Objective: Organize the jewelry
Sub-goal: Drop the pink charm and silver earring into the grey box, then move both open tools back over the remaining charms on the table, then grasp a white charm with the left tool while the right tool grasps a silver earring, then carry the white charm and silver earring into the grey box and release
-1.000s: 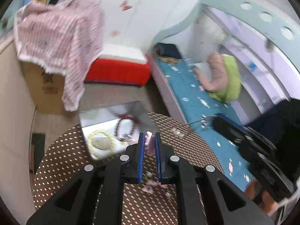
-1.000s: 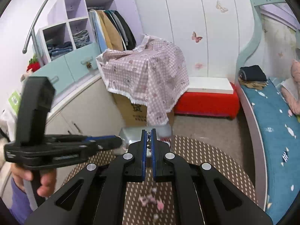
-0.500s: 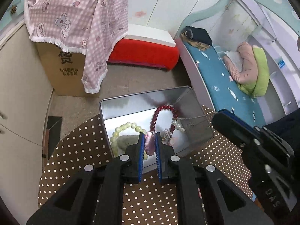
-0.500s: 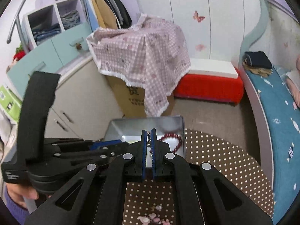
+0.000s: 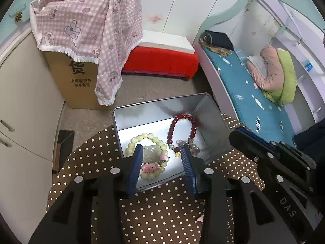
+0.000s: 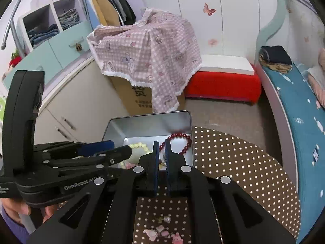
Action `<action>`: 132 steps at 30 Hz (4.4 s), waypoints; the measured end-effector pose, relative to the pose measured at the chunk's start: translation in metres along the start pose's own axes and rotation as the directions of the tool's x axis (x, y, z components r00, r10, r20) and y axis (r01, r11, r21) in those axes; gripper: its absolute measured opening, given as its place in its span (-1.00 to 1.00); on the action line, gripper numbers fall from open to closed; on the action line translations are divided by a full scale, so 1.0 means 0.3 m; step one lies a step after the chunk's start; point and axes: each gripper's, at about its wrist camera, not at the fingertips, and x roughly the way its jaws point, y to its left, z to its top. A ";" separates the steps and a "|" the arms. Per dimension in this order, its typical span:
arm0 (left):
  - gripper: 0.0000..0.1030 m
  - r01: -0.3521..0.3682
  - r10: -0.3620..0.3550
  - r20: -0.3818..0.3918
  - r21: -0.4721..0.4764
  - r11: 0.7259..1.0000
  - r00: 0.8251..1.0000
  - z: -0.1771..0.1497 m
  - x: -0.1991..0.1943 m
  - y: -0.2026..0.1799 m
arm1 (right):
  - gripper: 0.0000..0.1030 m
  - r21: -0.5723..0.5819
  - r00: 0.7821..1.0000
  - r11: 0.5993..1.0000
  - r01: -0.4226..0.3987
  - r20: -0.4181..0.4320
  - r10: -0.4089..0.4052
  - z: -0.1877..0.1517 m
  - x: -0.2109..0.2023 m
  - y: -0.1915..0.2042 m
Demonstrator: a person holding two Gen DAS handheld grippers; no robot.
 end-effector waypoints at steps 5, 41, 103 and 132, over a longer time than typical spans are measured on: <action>0.02 -0.003 0.002 0.063 0.006 1.000 0.998 -0.023 -0.077 -0.027 | -0.85 0.004 0.999 1.000 0.001 0.033 -0.001 -0.016 -0.072 -0.002; 0.53 -0.189 0.187 0.232 -0.013 0.982 0.955 -0.518 -0.212 -0.046 | -0.08 -0.052 0.990 0.991 0.123 -0.062 -0.126 -0.535 -0.128 0.011; -0.60 0.014 -0.050 0.199 0.177 0.984 0.979 -0.301 -0.220 -0.106 | -0.77 -0.019 0.996 0.999 0.027 0.088 -0.025 -0.295 -0.294 -0.046; -0.59 -0.069 0.060 0.096 0.084 0.994 0.994 -0.033 0.022 0.005 | -0.77 0.030 0.999 0.999 -0.014 -0.039 0.016 0.023 0.120 -0.002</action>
